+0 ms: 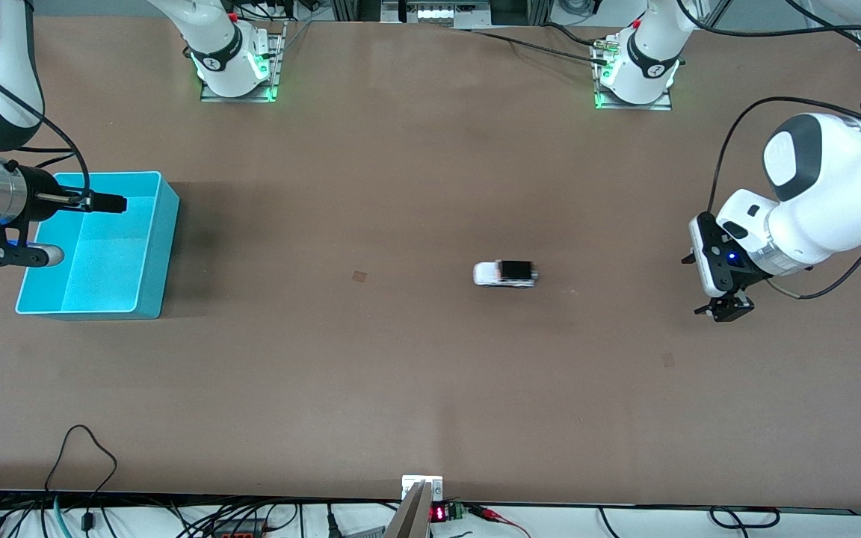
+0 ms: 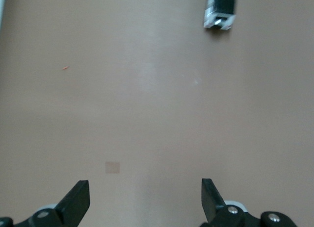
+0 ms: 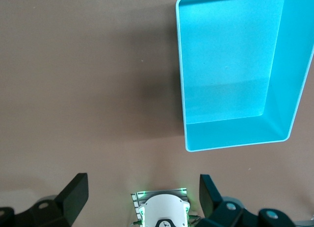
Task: Wind and store white jeep toy
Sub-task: 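Withdraw the left gripper as the jeep rolls toward the cyan box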
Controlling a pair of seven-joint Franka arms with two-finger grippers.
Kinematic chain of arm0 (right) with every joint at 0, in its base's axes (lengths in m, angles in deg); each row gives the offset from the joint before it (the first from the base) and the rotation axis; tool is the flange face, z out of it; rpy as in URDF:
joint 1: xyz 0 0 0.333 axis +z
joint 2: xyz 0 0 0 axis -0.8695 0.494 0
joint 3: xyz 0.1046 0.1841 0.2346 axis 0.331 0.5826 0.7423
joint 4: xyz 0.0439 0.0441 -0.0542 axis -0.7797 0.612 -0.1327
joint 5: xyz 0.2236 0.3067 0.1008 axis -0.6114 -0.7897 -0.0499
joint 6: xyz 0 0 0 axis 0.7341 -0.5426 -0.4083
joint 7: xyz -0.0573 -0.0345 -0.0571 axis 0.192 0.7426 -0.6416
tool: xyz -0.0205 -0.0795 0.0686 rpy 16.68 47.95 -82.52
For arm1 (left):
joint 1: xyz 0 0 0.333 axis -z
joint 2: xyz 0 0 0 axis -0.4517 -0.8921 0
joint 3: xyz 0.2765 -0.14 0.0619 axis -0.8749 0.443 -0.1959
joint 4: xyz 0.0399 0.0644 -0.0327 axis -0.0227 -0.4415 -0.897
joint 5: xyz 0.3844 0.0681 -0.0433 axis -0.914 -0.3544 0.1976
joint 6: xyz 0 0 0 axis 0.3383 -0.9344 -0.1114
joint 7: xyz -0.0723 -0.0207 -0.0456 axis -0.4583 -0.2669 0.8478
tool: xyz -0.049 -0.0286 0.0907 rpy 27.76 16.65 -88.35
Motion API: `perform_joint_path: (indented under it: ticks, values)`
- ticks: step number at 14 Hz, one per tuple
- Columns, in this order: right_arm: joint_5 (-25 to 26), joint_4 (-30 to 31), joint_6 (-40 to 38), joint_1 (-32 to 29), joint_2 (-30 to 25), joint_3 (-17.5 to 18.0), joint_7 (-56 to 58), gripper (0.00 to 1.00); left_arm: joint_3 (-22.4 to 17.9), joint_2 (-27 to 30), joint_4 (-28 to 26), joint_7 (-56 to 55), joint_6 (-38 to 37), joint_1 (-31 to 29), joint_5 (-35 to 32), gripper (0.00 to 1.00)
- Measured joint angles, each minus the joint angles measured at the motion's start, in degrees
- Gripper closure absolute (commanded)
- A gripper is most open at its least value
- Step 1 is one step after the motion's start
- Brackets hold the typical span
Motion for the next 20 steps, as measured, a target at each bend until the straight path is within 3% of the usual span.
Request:
perform_joint_path:
  ticks: [9,13,17,20]
  values:
    - [0.0,0.0,-0.01,-0.01,0.0,0.0,0.0,0.0,-0.63,1.26,1.51,-41.49,0.0,0.61,0.02,0.0]
    - [0.0,0.0,-0.01,-0.03,0.0,-0.01,0.0,0.0,-3.34,2.73,1.54,-55.08,-0.81,0.84,0.02,0.0]
    - [0.0,0.01,-0.15,-0.09,0.0,-0.04,0.0,0.0,-8.77,3.92,4.88,-66.03,-8.18,5.02,0.02,0.0]
    - [0.0,0.13,-0.27,-0.12,0.0,-0.2,0.0,0.0,-9.53,4.2,9.59,-72.82,-16.08,6.4,0.02,0.0]
